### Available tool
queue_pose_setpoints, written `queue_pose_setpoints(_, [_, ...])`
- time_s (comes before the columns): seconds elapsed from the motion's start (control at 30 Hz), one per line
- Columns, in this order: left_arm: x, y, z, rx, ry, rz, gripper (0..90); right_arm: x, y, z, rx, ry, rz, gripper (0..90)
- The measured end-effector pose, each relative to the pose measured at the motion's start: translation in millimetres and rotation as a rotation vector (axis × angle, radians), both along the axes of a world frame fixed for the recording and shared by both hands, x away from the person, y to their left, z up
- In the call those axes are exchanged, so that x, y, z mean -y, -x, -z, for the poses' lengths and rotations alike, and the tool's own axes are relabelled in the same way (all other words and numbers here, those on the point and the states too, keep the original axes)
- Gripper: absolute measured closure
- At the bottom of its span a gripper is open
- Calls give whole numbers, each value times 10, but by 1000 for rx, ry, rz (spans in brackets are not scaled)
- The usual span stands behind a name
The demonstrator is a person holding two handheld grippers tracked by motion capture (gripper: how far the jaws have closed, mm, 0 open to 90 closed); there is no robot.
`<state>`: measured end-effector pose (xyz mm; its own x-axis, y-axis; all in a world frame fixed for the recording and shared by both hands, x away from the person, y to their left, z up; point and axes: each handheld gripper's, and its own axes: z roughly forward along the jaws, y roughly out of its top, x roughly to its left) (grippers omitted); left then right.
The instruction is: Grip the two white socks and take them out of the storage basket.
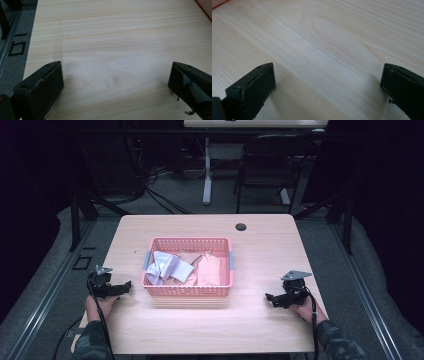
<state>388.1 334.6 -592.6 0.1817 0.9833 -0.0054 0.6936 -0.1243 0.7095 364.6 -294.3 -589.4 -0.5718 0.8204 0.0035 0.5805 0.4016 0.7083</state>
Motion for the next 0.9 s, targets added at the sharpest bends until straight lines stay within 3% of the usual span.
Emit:
queue_pose_setpoints(0.6, [-3,-4,-6,-4,-4,9,0,0,-4,2,4,-1,-1,0])
queue_pose_setpoints(0.73, [-21,4,-30,-34,-7,32,2,-5,-6,2,4,-2,1,0])
queue_pose_setpoints(0.77, [-29,-7,-64,-57,-12,53,2,-4,-8,2,2,-3,-2,0])
queue_pose_setpoints(0.9, [-31,-29,-190,-68,-4,65,2,-5,-9,2,2,-2,-2,0])
